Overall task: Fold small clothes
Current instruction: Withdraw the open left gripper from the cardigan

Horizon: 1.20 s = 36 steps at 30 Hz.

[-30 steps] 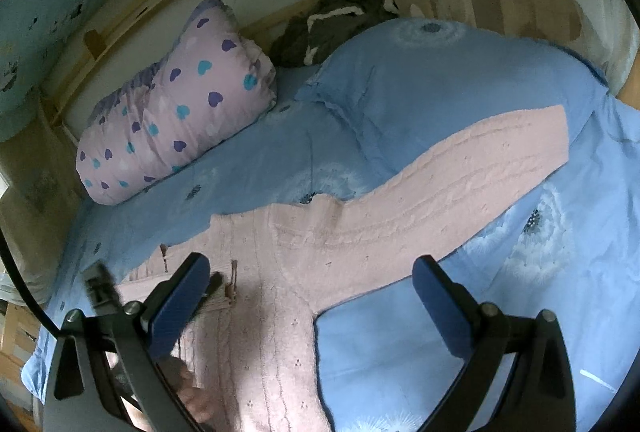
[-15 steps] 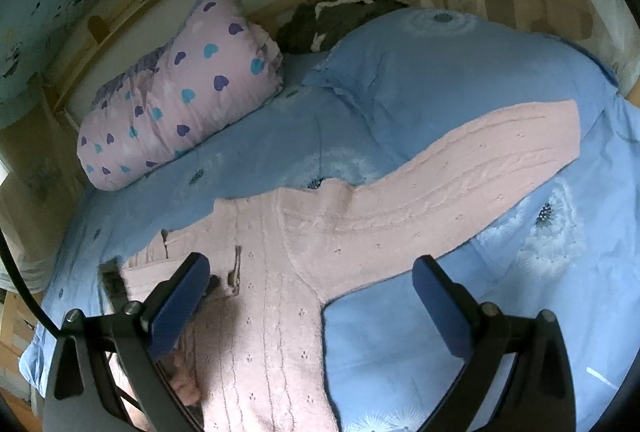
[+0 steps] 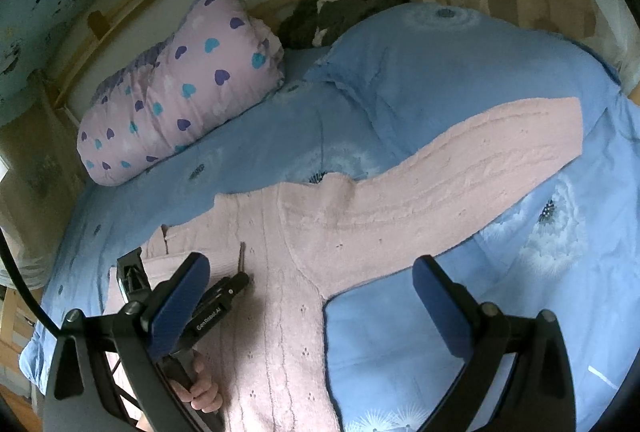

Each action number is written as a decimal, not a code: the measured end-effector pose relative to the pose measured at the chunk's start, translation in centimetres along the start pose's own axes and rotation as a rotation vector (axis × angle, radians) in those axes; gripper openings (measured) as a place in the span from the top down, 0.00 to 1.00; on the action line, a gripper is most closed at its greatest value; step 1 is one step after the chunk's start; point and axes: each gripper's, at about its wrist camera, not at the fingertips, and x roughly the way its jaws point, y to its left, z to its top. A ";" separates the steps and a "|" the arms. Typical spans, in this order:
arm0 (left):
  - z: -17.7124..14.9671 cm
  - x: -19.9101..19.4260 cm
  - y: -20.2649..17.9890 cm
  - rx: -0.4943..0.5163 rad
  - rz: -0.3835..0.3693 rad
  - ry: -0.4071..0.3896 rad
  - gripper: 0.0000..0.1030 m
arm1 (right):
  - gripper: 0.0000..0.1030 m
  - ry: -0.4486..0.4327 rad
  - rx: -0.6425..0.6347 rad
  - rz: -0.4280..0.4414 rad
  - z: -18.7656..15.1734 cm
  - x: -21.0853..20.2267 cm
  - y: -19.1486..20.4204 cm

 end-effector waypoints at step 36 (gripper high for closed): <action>-1.8 -29.6 16.2 0.145 0.428 -0.287 0.52 | 0.00 -0.085 0.080 0.101 -0.8 1.7 -9.5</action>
